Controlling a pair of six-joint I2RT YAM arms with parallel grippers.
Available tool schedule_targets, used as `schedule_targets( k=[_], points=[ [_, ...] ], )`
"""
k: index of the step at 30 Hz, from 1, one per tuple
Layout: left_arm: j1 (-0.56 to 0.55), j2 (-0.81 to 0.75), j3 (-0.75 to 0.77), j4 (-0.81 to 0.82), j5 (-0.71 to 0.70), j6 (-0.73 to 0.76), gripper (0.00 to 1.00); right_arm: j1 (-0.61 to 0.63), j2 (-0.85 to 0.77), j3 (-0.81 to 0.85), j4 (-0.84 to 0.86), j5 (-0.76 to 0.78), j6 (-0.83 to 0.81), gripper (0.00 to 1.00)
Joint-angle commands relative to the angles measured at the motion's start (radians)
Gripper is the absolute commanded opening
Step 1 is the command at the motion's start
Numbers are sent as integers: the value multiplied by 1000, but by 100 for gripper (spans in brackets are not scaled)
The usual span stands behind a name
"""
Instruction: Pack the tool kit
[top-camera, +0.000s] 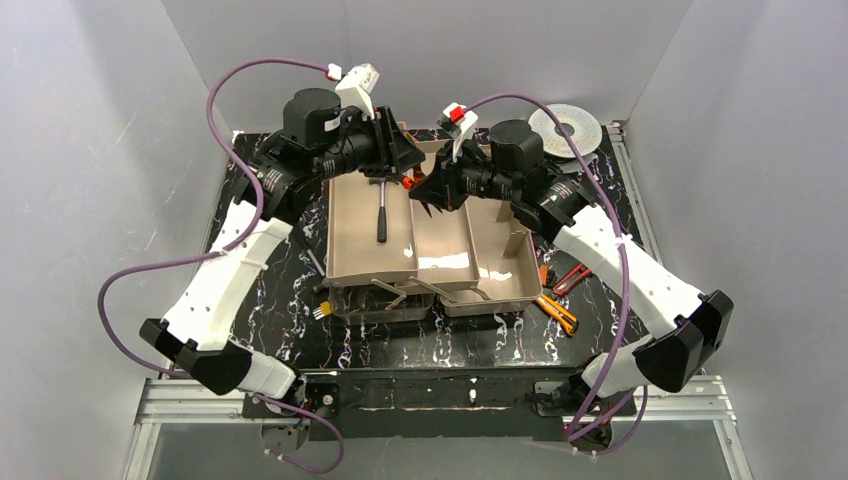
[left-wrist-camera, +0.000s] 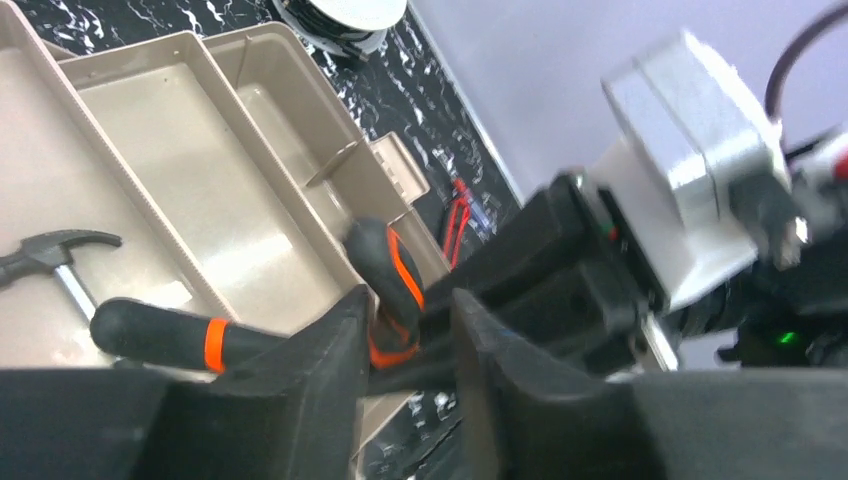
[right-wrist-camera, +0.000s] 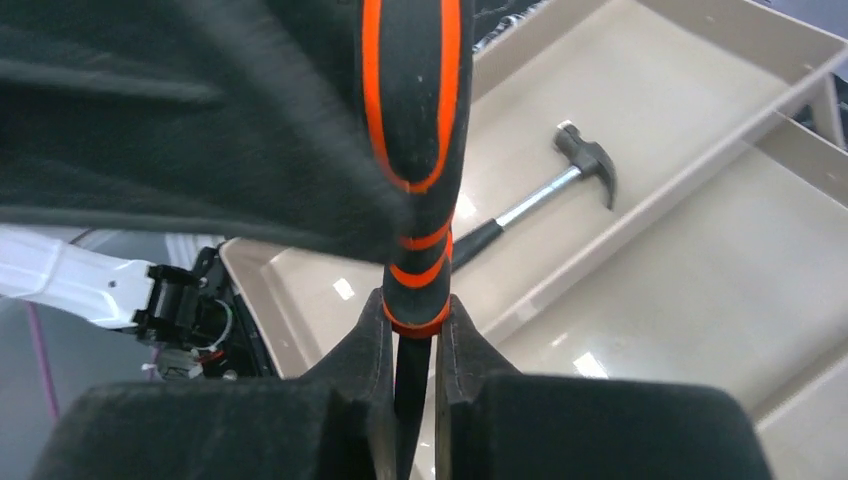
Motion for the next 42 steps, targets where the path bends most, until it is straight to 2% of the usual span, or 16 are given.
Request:
schedule_targets(
  k=[1, 4, 5, 8, 12, 15, 18, 20, 27, 32, 37, 38, 39, 41, 42],
  points=[
    [-13, -131, -63, 59, 10, -17, 48, -11, -64, -33, 85, 139, 4, 1],
    [-14, -208, -138, 84, -80, -3, 91, -14, -100, -70, 71, 228, -4, 1],
    [-13, -237, -160, 85, -118, 11, 97, -21, -119, -85, 60, 260, -3, 1],
    [-12, -317, -197, 71, -238, 66, 98, -72, -178, -155, 49, 334, 31, 1],
    [-12, -437, -261, 60, -419, 160, 98, -231, -294, -287, 62, 300, 119, 1],
    [-12, -524, -365, 81, -564, 208, 98, -348, -356, -362, 56, 325, 182, 1],
    [-11, -585, -475, 109, -689, 226, 98, -429, -361, -416, 26, 313, 248, 1],
    [-12, -597, -526, 108, -715, 254, 98, -458, -331, -454, 22, 264, 278, 1],
    [-12, -593, -616, 30, -786, 349, 98, -466, -208, -560, 73, 102, 355, 1],
    [-12, -657, -735, 81, -859, 396, 98, -441, -105, -577, 122, 50, 392, 1],
    [-12, -705, -858, 157, -923, 426, 98, -356, -4, -555, 161, 49, 434, 1],
    [-12, -712, -881, 175, -946, 432, 98, -338, 17, -551, 165, 59, 444, 3],
    [-12, -718, -905, 190, -972, 438, 98, -331, 28, -553, 172, 59, 451, 19],
    [-12, -729, -974, 243, -1046, 444, 98, -328, 15, -551, 144, 111, 438, 62],
    [-11, -734, -1001, 248, -1042, 424, 98, -330, -14, -552, 118, 163, 410, 70]
  ],
)
